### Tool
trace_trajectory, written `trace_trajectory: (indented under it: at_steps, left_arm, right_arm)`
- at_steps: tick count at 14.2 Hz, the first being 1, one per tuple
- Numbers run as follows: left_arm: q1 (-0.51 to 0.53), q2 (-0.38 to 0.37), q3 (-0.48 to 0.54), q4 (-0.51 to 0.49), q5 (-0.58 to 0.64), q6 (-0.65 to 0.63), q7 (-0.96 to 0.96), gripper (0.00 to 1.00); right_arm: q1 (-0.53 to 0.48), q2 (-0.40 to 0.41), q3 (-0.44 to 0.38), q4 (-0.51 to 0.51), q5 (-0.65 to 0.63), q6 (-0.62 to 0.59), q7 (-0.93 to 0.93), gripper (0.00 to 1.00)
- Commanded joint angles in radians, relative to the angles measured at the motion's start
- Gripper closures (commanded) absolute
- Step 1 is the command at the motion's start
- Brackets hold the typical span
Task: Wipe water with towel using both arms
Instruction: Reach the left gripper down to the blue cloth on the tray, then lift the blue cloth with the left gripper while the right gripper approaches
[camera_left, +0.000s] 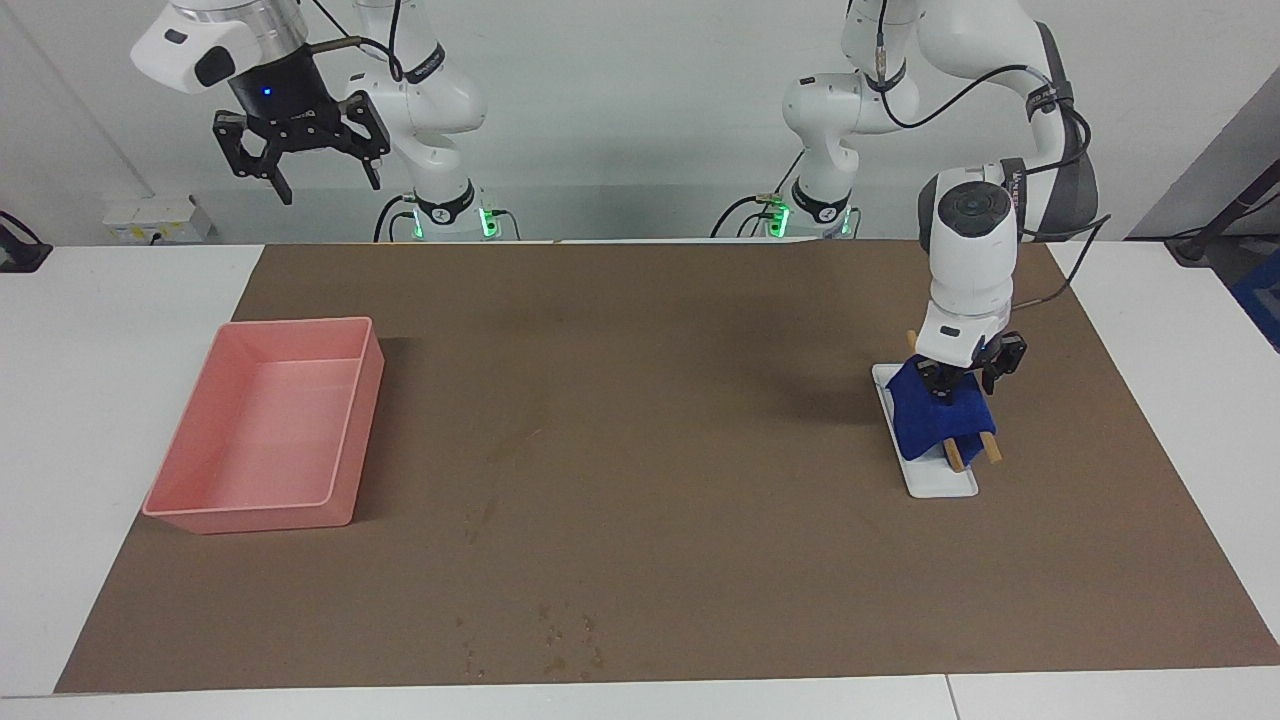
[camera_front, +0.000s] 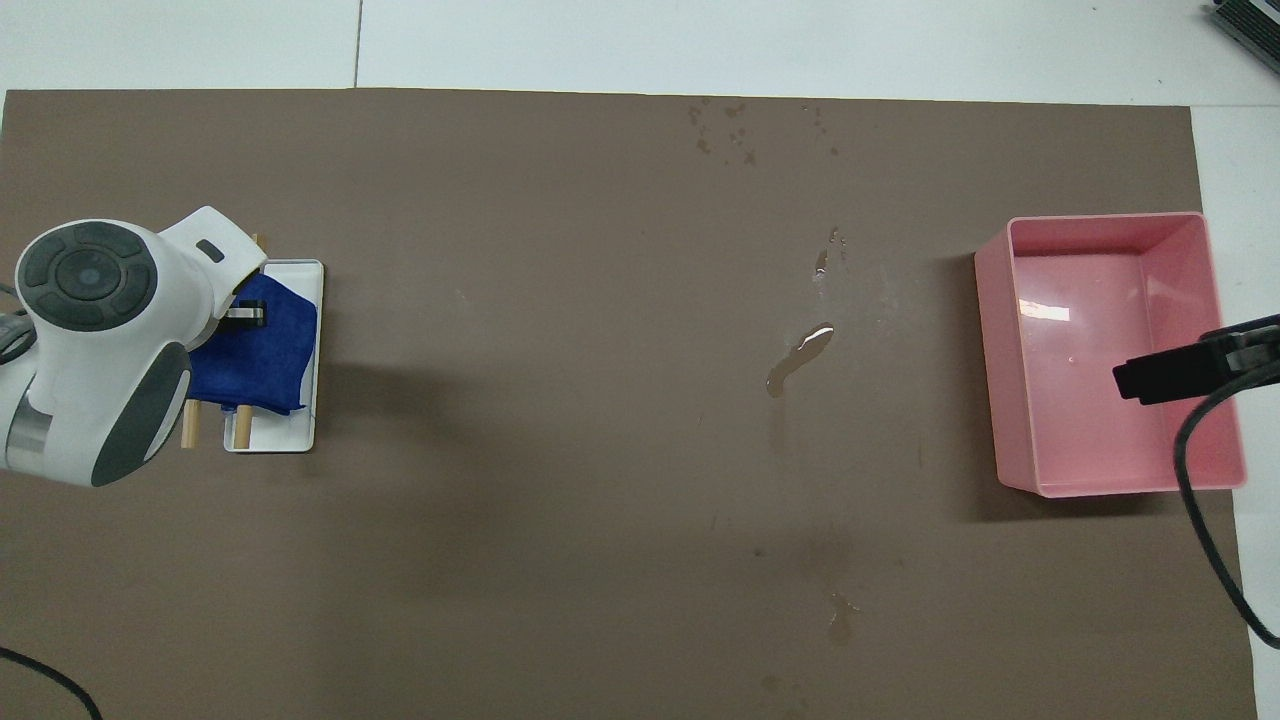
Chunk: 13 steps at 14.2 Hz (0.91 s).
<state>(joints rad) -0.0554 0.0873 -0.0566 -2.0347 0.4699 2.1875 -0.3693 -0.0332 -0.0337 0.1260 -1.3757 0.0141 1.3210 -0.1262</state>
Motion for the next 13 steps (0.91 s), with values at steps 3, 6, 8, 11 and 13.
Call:
trace_trajectory:
  at_steps: [3,6,8,11,13]
  left_arm:
    - [0.012,-0.031,-0.003,-0.033,0.021,0.021,-0.013,0.83]
    - [0.014,-0.031,-0.003,-0.033,0.021,0.021,-0.011,1.0]
    - [0.014,-0.031,-0.003,-0.029,0.021,0.02,-0.002,1.0]
    - [0.012,-0.021,-0.005,0.048,-0.052,-0.07,-0.002,1.0]
    - [0.012,-0.02,-0.003,0.149,-0.245,-0.176,-0.008,1.0]
  right_arm:
    - [-0.008,-0.087,0.006,-0.153,0.09,0.076,-0.041,0.0]
    - [-0.008,-0.109,0.027,-0.221,0.113,0.164,-0.09,0.0]
    - [-0.008,-0.109,0.064,-0.249,0.115,0.217,-0.086,0.0]
    - [-0.008,-0.106,0.086,-0.295,0.132,0.274,-0.093,0.0]
    - [-0.008,-0.104,0.106,-0.33,0.133,0.323,-0.093,0.0]
